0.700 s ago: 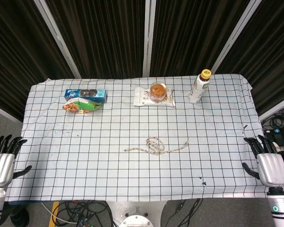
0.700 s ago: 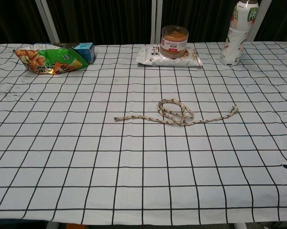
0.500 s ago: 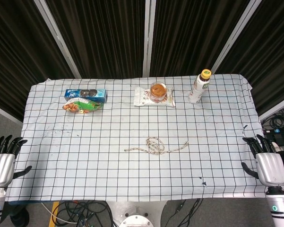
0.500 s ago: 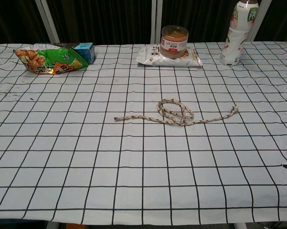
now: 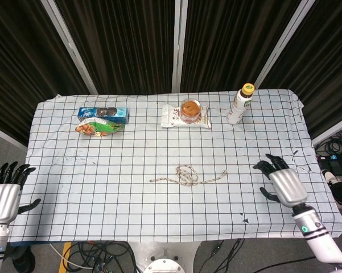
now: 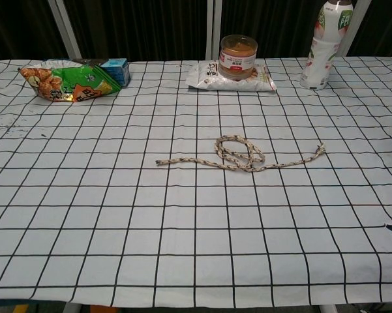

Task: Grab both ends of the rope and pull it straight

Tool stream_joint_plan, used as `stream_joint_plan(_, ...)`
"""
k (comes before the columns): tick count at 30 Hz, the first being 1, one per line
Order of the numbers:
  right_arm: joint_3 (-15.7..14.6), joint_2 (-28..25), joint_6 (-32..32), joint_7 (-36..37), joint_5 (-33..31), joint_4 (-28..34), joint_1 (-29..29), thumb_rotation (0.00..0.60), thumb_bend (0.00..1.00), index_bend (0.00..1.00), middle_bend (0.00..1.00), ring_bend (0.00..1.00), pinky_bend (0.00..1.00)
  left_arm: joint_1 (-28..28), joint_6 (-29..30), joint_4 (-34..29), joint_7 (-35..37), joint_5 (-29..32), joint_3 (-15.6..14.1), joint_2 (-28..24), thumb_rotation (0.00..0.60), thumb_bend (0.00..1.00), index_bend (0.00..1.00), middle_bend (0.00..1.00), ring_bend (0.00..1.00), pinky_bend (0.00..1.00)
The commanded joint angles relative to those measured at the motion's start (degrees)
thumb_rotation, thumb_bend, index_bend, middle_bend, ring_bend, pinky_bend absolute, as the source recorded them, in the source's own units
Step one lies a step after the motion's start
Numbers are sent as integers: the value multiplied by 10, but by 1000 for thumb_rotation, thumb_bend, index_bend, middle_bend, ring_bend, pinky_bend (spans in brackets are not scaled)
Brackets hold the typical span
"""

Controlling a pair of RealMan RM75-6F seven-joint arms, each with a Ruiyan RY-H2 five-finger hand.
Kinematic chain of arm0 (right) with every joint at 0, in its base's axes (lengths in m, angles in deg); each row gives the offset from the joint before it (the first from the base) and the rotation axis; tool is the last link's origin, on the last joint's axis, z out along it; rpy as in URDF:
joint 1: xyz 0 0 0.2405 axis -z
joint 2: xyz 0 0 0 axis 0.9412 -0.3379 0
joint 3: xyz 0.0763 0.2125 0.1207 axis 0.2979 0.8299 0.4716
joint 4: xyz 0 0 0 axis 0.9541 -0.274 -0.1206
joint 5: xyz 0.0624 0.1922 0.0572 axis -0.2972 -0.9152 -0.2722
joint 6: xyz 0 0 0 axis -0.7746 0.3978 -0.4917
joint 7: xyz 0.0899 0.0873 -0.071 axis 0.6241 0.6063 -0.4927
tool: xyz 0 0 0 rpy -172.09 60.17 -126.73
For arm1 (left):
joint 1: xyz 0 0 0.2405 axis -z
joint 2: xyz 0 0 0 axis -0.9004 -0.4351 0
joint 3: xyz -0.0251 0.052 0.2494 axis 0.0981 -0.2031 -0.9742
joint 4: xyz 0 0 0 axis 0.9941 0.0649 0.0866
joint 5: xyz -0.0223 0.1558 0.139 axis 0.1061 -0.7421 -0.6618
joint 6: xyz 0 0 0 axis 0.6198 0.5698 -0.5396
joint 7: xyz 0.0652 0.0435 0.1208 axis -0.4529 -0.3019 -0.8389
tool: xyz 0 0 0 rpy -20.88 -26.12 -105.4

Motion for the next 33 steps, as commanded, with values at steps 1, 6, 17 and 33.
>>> stream_joint_plan(1,22,48,-75,-32,-6,-26,-71,600,228,325,174,0,24,-1,0,1,1,2,1,0,600,53,203,154,57,39)
stream_joint_plan(6,29,118,-118,-77,-20,-73,-119,600,228,365,139,0,0,-2,1,5,9,4,1,1,600,53,203,154,57,38)
stream_joint_plan(17,10,231,-101,-111,-54,-167,-124,600,209,456,157,0,0,2,-18,21,21,14,0,6,600,53,203,154,57,39)
stream_joint_plan(33,7,271,-119,-109,-93,-211,-142,600,209,507,181,0,0,9,-35,31,29,21,-1,11,600,53,203,154,57,38)
